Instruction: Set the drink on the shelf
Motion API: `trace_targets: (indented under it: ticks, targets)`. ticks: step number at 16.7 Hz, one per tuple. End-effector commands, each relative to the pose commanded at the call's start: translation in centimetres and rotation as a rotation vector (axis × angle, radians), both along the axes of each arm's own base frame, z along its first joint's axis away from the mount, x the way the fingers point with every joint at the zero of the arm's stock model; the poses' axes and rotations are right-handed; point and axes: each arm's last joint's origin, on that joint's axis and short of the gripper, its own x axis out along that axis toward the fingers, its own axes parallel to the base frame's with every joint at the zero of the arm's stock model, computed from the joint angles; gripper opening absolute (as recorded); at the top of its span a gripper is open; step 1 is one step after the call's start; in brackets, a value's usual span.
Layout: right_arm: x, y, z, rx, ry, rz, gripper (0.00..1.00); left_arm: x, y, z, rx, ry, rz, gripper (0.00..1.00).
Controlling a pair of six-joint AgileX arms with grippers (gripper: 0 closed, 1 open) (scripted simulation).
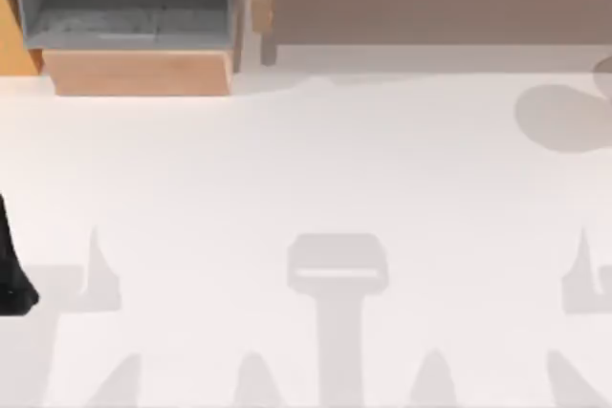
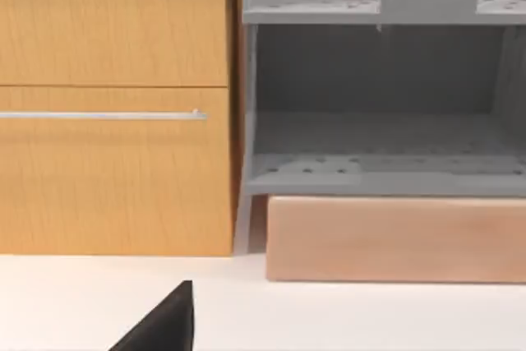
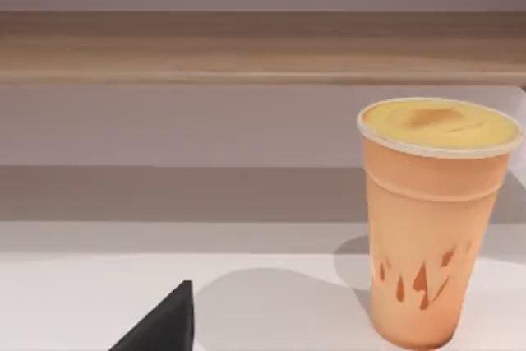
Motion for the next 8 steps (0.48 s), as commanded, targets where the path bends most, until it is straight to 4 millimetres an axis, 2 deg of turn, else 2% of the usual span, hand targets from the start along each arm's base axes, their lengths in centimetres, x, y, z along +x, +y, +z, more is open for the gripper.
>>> trace_targets:
  ticks: [4, 8]
  targets:
    - [0.1, 0.0, 0.4, -0.001, -0.01, -0.002, 1.0, 0.0, 0.0, 0.0, 0.0, 0.0, 0.0, 1.0]
    - [1.3, -0.3, 2.2, -0.005, -0.048, -0.003, 1.0, 0.0, 0.0, 0.0, 0.0, 0.0, 0.0, 1.0]
